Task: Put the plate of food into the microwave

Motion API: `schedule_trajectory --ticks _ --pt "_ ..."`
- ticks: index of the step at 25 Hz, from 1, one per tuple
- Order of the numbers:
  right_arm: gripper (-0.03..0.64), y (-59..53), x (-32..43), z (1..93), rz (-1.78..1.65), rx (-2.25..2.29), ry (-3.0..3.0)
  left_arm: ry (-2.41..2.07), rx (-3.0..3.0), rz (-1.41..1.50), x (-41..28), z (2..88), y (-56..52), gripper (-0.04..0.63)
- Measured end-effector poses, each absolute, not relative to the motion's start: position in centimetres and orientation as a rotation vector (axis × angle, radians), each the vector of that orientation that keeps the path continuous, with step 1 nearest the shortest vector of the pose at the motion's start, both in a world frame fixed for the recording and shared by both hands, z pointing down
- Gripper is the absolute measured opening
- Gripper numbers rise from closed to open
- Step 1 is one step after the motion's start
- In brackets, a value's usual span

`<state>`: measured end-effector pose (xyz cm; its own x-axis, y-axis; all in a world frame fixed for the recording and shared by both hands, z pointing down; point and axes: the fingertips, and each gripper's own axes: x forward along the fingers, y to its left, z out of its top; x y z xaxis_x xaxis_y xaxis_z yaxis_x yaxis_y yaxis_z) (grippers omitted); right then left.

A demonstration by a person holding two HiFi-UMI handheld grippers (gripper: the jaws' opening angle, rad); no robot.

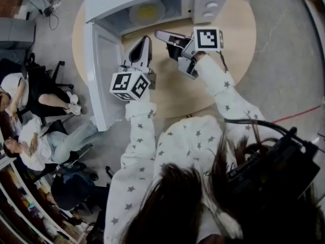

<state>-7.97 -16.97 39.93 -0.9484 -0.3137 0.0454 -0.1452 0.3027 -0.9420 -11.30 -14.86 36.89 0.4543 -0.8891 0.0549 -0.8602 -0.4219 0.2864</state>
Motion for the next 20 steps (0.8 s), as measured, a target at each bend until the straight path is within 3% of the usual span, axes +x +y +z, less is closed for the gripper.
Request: schedule_trajectory --ticks 20 --pt "0.018 -12.0 -6.5 34.1 -1.442 -0.238 2.516 -1.519 2.517 -0.185 -10.3 32.9 -10.3 0.002"
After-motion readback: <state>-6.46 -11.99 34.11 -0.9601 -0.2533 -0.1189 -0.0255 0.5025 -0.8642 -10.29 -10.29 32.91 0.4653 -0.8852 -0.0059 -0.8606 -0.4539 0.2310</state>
